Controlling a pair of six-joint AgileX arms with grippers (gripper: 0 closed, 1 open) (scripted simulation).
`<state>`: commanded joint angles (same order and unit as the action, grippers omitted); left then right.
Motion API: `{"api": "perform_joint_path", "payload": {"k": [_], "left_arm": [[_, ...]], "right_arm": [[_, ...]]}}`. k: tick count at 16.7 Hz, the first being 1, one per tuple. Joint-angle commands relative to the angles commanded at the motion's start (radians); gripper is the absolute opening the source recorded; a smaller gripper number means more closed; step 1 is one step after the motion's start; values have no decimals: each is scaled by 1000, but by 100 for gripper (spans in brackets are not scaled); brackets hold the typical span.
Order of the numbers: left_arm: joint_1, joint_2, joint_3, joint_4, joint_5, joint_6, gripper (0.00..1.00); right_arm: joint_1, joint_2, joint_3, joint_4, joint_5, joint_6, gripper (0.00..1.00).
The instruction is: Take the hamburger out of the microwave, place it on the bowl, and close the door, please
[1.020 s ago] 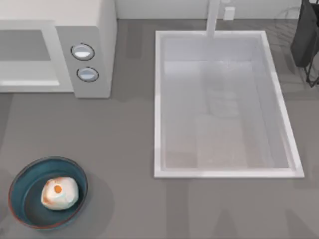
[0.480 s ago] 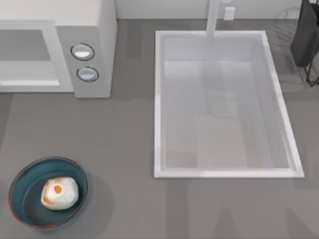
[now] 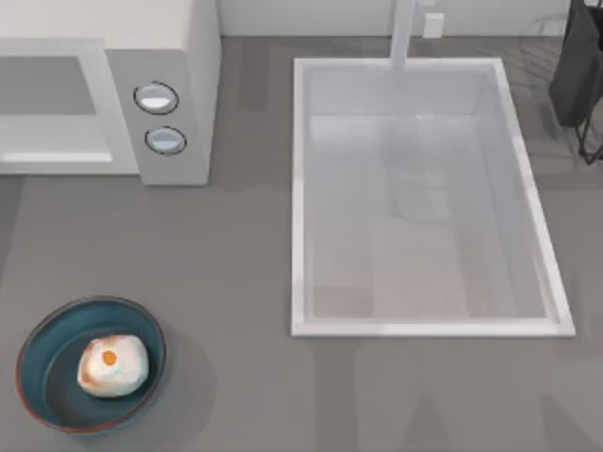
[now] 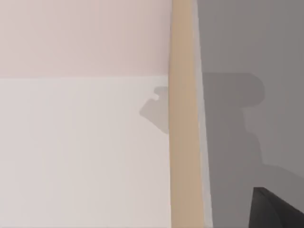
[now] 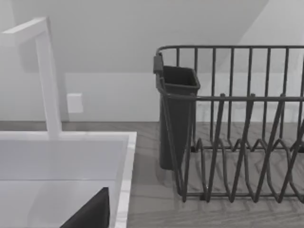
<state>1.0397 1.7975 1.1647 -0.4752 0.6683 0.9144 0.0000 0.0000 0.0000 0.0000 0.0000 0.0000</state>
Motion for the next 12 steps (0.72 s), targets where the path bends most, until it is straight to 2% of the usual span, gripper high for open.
{"api": "perform_joint_path", "payload": {"k": [4,9,12], "left_arm": [[2,42,-88,114,1,2,0],[-4,36,-92,115,1,-1,0],[-42,-29,-163,150,-19,-42,0]], "right_arm": [[0,0,0,0,0,0,100],[0,0,0,0,0,0,100],[0,0,0,0,0,0,100]]}}
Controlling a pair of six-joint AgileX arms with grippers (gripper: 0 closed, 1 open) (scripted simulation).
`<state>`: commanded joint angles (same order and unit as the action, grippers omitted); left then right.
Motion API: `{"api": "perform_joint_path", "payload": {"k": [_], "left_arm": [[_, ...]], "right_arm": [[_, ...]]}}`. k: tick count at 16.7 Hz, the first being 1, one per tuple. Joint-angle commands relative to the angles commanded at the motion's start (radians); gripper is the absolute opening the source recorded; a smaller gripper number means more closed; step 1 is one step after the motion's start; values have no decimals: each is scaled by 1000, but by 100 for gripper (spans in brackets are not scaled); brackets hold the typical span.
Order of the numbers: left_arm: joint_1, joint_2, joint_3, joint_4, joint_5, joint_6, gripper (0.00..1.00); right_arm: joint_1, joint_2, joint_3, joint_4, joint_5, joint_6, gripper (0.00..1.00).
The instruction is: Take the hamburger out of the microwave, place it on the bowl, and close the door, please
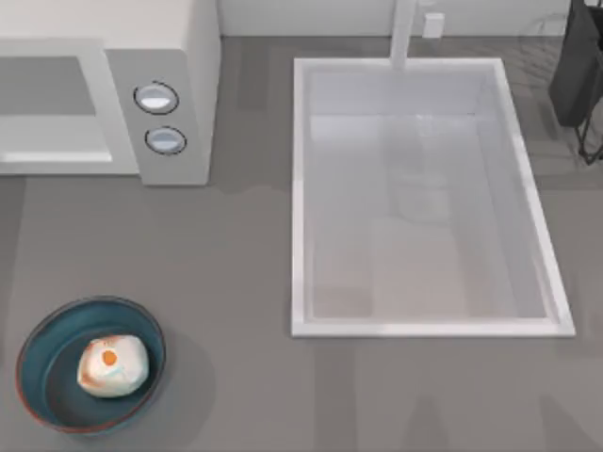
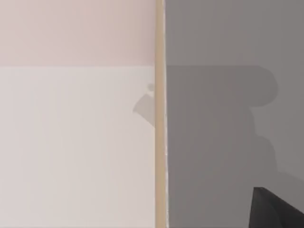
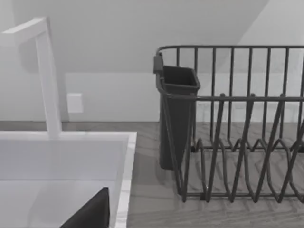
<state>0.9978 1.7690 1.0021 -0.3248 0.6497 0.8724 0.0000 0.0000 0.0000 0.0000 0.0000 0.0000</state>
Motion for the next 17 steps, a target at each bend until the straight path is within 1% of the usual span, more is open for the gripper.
{"api": "perform_joint_path", "payload": {"k": [6,8,13,15,17], "left_arm": [[-123,-211,-263,119,-61,-134,0],[-143,-244,-298,139,-72,-156,0],[-142,-244,-302,138,-71,-160,0],[-179,-281,-336,151,-97,-197,0],[-255,-355,-396,171,-142,-267,0]], "right_arm": [[0,0,0,0,0,0,100],[0,0,0,0,0,0,100],[0,0,0,0,0,0,100],[0,0,0,0,0,0,100],[0,0,0,0,0,0,100]]}}
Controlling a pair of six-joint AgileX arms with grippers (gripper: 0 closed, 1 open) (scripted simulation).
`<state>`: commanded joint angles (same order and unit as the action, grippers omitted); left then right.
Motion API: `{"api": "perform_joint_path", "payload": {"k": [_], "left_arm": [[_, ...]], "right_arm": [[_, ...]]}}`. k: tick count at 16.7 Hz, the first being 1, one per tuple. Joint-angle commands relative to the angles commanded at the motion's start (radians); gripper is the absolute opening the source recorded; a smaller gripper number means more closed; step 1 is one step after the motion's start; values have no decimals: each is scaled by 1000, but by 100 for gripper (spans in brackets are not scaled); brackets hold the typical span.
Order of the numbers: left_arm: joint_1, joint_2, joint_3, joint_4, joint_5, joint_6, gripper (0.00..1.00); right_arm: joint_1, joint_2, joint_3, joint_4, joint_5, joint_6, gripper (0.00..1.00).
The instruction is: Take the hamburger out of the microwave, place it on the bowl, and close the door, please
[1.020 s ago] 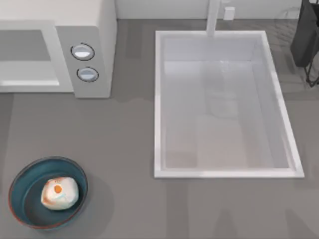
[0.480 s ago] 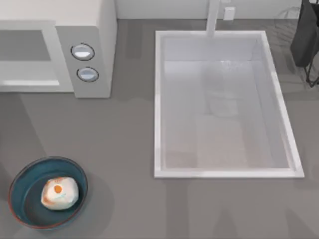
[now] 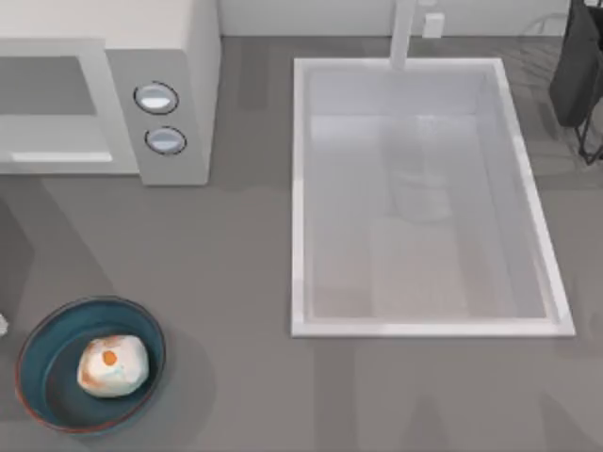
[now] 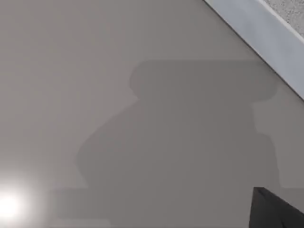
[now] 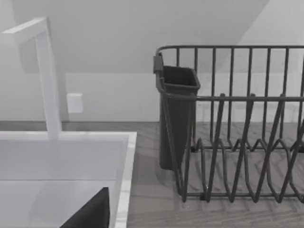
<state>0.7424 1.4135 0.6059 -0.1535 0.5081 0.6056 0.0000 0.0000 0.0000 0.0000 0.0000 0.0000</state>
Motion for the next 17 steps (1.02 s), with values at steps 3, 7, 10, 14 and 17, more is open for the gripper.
{"api": "perform_joint_path", "payload": {"k": [3,7,10,14,17], "left_arm": [[-147,-135,-104,36,-77,-128,0],[-214,-200,-167,59,-125,-194,0],[-210,-195,-164,57,-121,-193,0],[-280,-217,-178,59,-174,-251,0],[-431,-259,-204,62,-271,-358,0]], "right_arm": [[0,0,0,0,0,0,100],[0,0,0,0,0,0,100],[0,0,0,0,0,0,100],[0,0,0,0,0,0,100],[0,0,0,0,0,0,100]]}}
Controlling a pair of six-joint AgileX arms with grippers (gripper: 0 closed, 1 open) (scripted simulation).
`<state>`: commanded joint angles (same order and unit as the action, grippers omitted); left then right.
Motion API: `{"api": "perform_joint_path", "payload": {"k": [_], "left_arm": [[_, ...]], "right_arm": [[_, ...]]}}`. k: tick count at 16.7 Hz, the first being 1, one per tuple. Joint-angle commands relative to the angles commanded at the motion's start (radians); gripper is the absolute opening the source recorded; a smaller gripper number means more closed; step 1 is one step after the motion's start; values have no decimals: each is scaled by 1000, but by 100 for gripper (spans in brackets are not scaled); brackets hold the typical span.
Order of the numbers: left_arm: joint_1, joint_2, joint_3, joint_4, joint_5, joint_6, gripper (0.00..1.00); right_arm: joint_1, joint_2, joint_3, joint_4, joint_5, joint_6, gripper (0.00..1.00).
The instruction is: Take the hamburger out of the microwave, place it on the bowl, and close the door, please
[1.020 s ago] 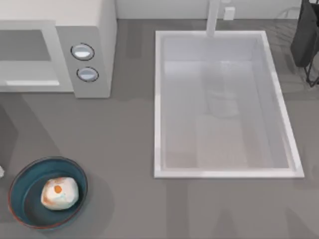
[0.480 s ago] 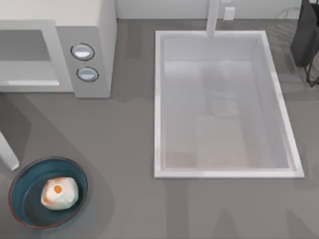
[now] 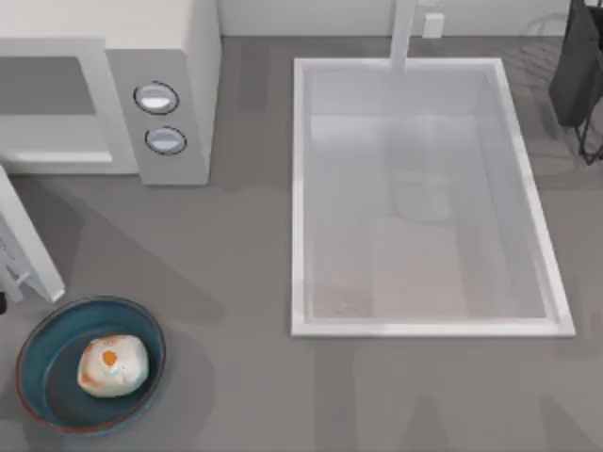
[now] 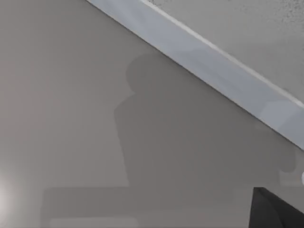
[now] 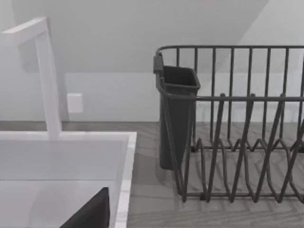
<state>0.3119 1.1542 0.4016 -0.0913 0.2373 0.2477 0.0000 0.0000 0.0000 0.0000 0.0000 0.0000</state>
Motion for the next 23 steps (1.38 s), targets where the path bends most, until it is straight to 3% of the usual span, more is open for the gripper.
{"api": "perform_joint_path", "payload": {"k": [4,7,14,23], "left_arm": [[-227,-72,-42,6,-145,-160,0],[-310,-108,-62,9,-212,-233,0],[-314,-67,-30,29,-214,-238,0],[-323,378,217,206,-218,-239,0]], "right_arm": [[0,0,0,0,0,0,100],[0,0,0,0,0,0,100],[0,0,0,0,0,0,100],[0,0,0,0,0,0,100]]}}
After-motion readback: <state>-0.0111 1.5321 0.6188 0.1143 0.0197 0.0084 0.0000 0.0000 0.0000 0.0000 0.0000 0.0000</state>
